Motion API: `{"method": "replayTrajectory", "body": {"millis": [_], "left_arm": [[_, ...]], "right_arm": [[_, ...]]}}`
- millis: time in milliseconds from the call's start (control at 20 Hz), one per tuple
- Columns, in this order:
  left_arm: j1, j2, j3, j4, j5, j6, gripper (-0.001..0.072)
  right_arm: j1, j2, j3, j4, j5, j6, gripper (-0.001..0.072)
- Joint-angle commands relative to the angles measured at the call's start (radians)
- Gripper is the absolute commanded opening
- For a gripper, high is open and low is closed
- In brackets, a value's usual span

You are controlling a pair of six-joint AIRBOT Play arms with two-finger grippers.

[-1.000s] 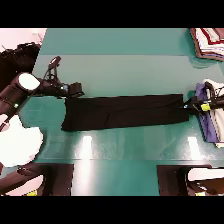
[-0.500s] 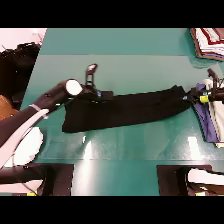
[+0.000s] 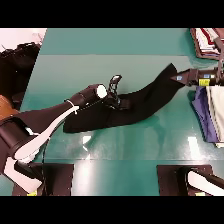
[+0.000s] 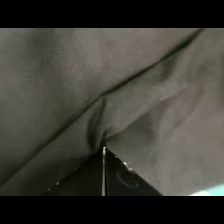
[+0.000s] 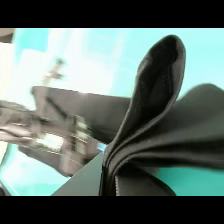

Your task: Fold the shirts.

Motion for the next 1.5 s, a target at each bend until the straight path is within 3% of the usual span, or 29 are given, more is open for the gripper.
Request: {"method": "replayTrajectory", "body": {"millis": [0,300,450,650,850,900,950,1000,1050,1150,1300,1450], "left_arm": [[-0.005,-0.02,0.013,0.004,-0.007,0.001,0.0024],[0.057,0.055,0.02,0.013,-0.042,0.001,0.0024],[0.174,0.22,0.02,0.146,-0.083,0.001,0.0024],[0.396,0.489,0.02,0.349,-0.201,0.001,0.0025],[0.582,0.702,0.02,0.5,-0.283,0.002,0.0025],[0.619,0.74,0.02,0.519,-0.298,0.001,0.0025],[0.65,0.769,0.02,0.525,-0.312,0.002,0.0025],[0.673,0.787,0.02,0.525,-0.327,0.009,0.0025],[0.691,0.799,0.02,0.526,-0.343,0.009,0.0025],[0.703,0.798,0.019,0.53,-0.387,0.01,0.0025],[0.703,0.798,0.019,0.529,-0.403,0.013,0.0026],[0.703,0.798,0.019,0.527,-0.404,0.013,0.0025]], "right_arm": [[0.1,-0.004,0.103,0.019,0.018,0.021,0.0015],[0.277,-0.078,0.221,0.019,0.031,0.02,0.0016],[0.407,-0.114,0.267,0.02,0.0,0.02,0.0016],[0.683,-0.2,0.322,0.021,-0.214,0.02,0.0017],[0.984,-0.405,0.439,0.02,-0.487,0.016,0.002],[1.041,-0.473,0.483,0.019,-0.521,0.016,0.0107],[1.084,-0.534,0.526,0.02,-0.521,0.016,0.0395],[1.109,-0.583,0.566,0.019,-0.497,0.016,0.0582],[1.119,-0.622,0.605,0.019,-0.439,0.017,0.058],[1.099,-0.649,0.64,0.0,-0.32,0.061,0.0446],[1.025,-0.613,0.609,-0.18,-0.209,0.137,0.0438],[0.903,-0.499,0.424,-0.254,-0.216,0.175,0.0438]]}}
